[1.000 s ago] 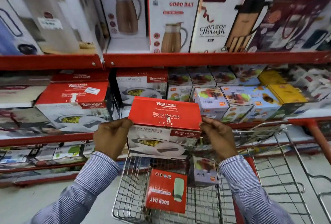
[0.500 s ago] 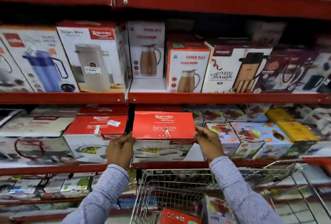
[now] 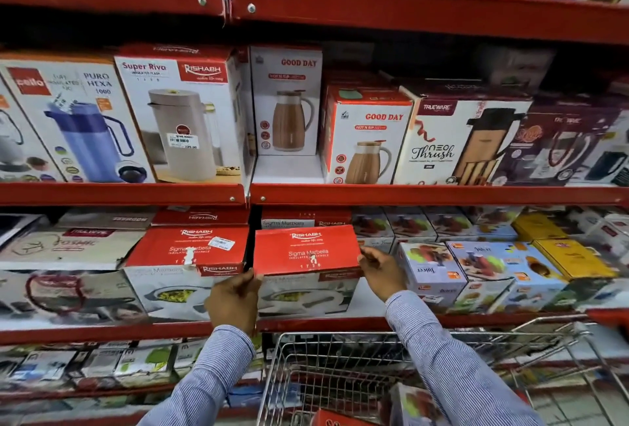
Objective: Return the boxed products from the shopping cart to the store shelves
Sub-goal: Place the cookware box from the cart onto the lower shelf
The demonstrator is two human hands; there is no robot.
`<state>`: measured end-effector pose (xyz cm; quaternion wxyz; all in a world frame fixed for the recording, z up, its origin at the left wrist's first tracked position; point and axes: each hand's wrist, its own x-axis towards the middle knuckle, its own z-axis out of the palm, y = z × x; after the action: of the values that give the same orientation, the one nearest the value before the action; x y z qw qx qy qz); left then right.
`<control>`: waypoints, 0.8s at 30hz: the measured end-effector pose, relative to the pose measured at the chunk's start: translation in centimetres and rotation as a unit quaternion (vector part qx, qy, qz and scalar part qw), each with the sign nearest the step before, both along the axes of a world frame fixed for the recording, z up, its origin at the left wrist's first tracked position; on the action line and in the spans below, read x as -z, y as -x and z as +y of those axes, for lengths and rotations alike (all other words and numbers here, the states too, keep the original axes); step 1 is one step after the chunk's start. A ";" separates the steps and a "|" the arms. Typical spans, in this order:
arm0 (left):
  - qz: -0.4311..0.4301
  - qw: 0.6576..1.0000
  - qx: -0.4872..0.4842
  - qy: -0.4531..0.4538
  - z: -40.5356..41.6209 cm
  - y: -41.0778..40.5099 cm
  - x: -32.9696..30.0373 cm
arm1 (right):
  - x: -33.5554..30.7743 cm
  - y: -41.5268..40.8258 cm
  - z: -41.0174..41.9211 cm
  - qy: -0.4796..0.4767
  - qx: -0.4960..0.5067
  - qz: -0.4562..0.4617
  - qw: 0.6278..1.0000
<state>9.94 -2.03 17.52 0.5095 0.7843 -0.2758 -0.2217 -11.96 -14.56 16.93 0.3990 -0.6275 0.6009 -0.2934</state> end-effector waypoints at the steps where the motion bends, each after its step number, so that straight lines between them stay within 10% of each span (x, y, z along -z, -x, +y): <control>1: 0.004 1.000 -0.007 0.008 -0.2 0.0 0.1 | 0.0 0.0 -0.2 -0.007 -0.009 -0.005 1.000; 17: -0.138 0.983 0.118 0.024 -0.1 4.1 4.1 | 1.8 3.5 2.0 -0.030 -0.112 -0.084 0.990; 24: -0.270 0.908 0.318 -0.028 -0.7 10.8 7.6 | 6.4 10.2 5.6 0.078 -0.052 -0.002 0.996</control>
<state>-0.89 -2.72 9.95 0.2957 0.6989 -0.6314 -0.1595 -22.12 -8.98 10.52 0.3651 -0.6866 0.5418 -0.3190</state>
